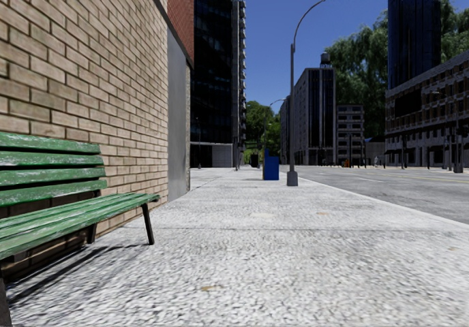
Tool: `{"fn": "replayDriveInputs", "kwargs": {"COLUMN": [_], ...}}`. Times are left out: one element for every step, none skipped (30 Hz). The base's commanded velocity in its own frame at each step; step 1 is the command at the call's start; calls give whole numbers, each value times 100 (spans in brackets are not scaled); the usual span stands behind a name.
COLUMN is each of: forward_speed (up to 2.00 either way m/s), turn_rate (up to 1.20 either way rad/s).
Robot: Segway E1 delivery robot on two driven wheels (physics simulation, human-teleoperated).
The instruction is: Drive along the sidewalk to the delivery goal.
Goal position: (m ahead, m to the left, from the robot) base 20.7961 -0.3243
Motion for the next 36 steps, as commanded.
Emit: {"fn": "replayDriveInputs", "kwargs": {"forward_speed": [200, 200, 200, 200, 200, 200, 200, 200, 200, 200, 200, 200, 200, 200, 200, 200, 200, 200, 200, 200, 200, 200, 200, 200, 200, 200, 200, 200, 200, 200, 200, 200, 200, 200, 200, 200], "turn_rate": [2, 0, 0, 0, 0, 0, 0, 0, 0, 0, 0, 0, 0, 11, 17, 17, 24, 28, 26, 12, 12, 0, 0, 0, 0, 0, 0, 0, 0, 0, 0, 0, 0, 0, 0, 0]}}
